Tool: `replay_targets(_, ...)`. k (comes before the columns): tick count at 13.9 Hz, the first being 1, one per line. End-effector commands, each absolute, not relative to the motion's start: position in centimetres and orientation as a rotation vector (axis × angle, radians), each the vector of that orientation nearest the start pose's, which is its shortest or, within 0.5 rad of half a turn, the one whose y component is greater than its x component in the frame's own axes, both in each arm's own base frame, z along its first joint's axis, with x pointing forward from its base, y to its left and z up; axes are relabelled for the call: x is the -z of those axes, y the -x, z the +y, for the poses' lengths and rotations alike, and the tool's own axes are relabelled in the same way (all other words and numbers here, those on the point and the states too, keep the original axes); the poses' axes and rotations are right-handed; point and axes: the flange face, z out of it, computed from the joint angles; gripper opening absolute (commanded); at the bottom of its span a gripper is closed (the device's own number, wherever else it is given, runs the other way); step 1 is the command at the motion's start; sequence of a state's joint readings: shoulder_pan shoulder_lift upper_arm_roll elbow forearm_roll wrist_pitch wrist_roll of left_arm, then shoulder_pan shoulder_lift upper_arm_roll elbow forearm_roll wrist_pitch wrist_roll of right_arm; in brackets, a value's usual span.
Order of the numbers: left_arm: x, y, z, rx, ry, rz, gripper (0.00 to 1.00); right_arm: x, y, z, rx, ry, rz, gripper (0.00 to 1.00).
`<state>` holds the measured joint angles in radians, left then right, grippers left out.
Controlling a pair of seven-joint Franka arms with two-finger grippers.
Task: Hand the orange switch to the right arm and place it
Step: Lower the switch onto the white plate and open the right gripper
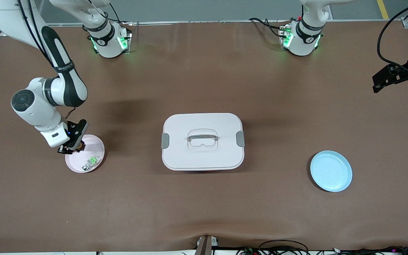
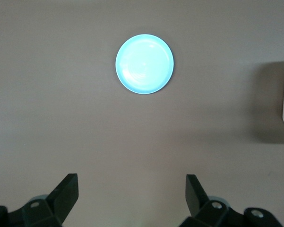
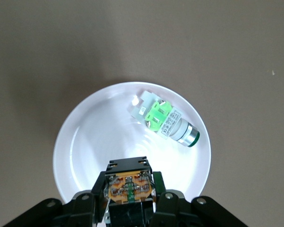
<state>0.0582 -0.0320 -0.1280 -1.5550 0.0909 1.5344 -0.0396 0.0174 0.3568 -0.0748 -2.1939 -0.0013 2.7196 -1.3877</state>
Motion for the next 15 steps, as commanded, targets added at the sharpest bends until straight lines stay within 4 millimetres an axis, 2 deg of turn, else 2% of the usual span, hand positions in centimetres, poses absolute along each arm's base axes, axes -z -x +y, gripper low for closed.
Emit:
replay_targets(1, -65.4, -53.2, -4.0, 0.021, 3.055, 0.072, 1.00, -21.4, -57.8, -4.3, 0.201, 2.564, -2.053, 0.00)
replay_targets(3, -65.4, -53.1, -5.2, 0.018, 3.053, 0.095, 1.00, -20.4, -57.7, -4.1, 0.197, 2.559, -2.056, 0.00)
replay_targets(5, -65.1, -52.7, -5.3, -0.025, 3.051, 0.093, 1.00, -19.9, -57.8, -4.0, 0.190, 2.553, -2.056, 0.00)
replay_targets(10, -65.4, -52.8, -5.0, -0.017, 3.053, 0.093, 1.00, -18.1, -57.7, -3.7, 0.158, 2.536, -2.049, 0.00)
replay_targets(14, -65.5, -53.1, -4.1, -0.020, 3.109, 0.075, 1.00, -18.0, -57.7, -3.5, 0.159, 2.546, -2.027, 0.00)
replay_targets(15, -65.5, -53.1, -4.1, -0.020, 3.109, 0.075, 1.00, -18.3, -58.0, -3.6, 0.168, 2.564, -2.002, 0.96)
